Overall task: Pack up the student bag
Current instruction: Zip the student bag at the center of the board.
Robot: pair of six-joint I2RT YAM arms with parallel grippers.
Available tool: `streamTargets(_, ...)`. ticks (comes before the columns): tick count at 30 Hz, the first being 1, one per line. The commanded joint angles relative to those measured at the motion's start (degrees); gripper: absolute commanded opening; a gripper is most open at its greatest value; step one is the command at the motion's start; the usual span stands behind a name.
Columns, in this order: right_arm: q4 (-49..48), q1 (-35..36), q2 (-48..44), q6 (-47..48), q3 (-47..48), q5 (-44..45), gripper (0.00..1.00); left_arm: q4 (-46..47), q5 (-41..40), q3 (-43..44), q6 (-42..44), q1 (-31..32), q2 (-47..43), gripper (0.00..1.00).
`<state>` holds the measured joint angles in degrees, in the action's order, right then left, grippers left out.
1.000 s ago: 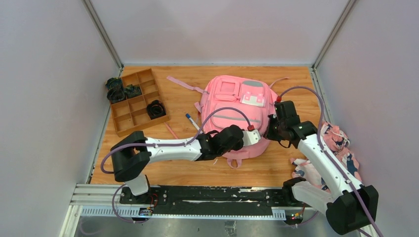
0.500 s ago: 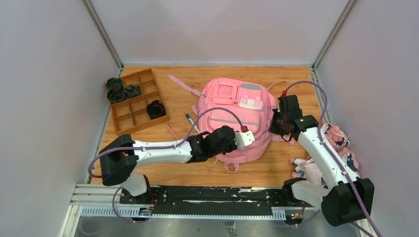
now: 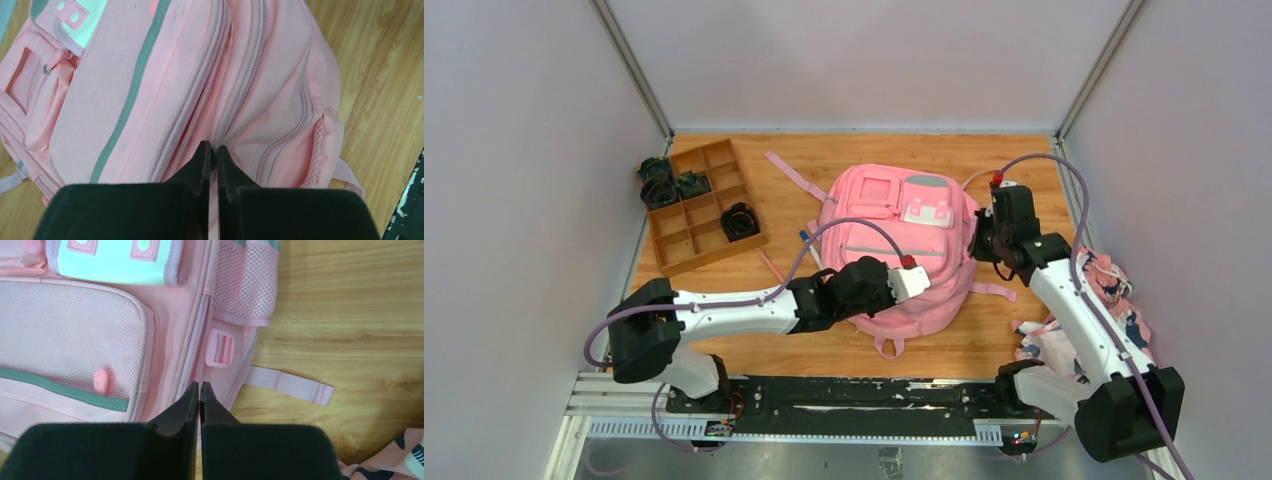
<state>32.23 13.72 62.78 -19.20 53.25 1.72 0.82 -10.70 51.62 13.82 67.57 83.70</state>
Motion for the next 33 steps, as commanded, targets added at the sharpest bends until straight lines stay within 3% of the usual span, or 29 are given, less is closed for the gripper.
streamTargets(1,-6.5,-1.8,-4.8,3.6,-2.7,5.7,0.00,2.9,1.9,-0.9,-3.0,0.3,-3.1,0.00)
streamTargets(7,-10.8,-1.8,-10.0,2.5,-9.7,10.8,0.00,3.0,4.2,-1.0,-4.6,0.3,-3.3,0.00)
streamTargets(12,-18.7,-1.8,-10.8,1.3,-13.3,7.0,0.00,3.7,4.1,-1.5,-4.1,0.3,-3.1,0.00)
streamTargets(16,-12.7,-1.7,-9.5,-0.1,-9.7,3.8,0.00,3.9,4.2,-1.3,-3.9,0.2,-2.2,0.00)
streamTargets(19,-4.1,-1.8,-8.2,-2.3,-7.2,4.3,0.15,4.0,4.9,-1.0,-5.1,0.3,-1.9,0.00)
streamTargets(22,1.8,-1.8,-8.6,-6.8,-7.4,0.2,0.26,4.2,5.2,-1.4,-5.6,0.2,-2.1,0.00)
streamTargets(28,2.3,-2.3,-12.0,-27.9,-13.7,-9.3,0.27,5.7,7.2,-2.0,-7.6,0.3,-1.0,0.00)
streamTargets(33,1.5,-5.1,-13.4,-36.6,-15.9,-8.4,0.33,6.1,6.6,-2.1,-8.6,0.3,0.3,0.00)
